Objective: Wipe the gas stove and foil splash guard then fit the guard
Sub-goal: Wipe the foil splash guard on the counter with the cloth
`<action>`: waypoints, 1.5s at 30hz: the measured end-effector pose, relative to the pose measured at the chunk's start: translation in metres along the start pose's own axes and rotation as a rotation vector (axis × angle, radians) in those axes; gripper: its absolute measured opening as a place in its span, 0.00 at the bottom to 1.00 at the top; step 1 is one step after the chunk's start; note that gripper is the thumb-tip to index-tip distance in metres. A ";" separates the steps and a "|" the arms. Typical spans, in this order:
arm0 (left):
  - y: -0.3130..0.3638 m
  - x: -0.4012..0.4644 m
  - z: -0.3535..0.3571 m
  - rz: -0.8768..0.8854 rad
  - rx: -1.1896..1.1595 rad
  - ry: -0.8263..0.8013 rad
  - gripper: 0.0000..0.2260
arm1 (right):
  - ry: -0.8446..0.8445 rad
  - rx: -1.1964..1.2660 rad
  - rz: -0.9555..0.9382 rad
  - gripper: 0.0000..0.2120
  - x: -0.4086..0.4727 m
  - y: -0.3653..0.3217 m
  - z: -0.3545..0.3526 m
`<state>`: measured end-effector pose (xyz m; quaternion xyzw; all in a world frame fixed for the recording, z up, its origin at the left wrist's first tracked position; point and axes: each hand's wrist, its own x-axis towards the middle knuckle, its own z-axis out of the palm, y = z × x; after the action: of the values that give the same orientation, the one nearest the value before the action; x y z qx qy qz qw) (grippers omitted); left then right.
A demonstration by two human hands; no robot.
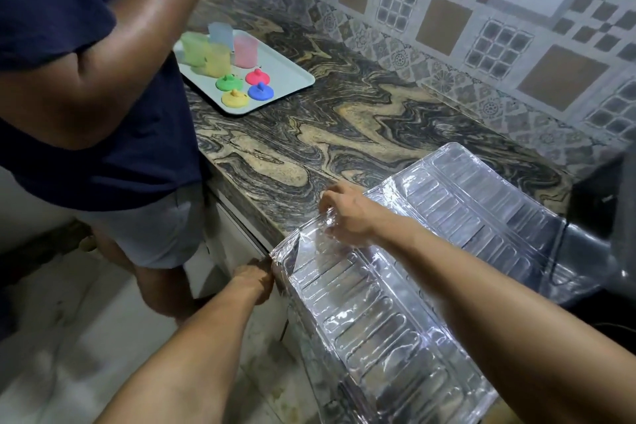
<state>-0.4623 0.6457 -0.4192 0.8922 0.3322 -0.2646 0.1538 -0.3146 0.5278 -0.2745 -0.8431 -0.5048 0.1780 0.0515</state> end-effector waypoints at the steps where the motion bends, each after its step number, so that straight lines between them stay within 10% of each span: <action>1: 0.000 0.002 0.000 0.002 0.015 -0.009 0.22 | -0.003 -0.005 -0.006 0.14 0.001 0.001 0.001; 13: -0.059 -0.001 0.021 0.087 0.321 -0.081 0.12 | -0.026 -0.047 0.018 0.15 -0.003 -0.006 0.002; 22: -0.087 -0.033 0.020 -0.066 0.317 -0.230 0.24 | 0.049 -0.130 -0.075 0.06 -0.013 -0.030 -0.017; 31: -0.057 -0.048 0.023 0.044 0.391 -0.212 0.35 | 0.096 -0.315 -0.140 0.13 -0.033 -0.053 -0.054; 45: -0.025 -0.055 0.016 0.105 0.356 -0.132 0.25 | 0.127 -0.365 -0.221 0.15 -0.064 -0.075 -0.074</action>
<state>-0.5209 0.6287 -0.4033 0.9022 0.2223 -0.3686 0.0284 -0.3784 0.5153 -0.1693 -0.7874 -0.6139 0.0236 -0.0509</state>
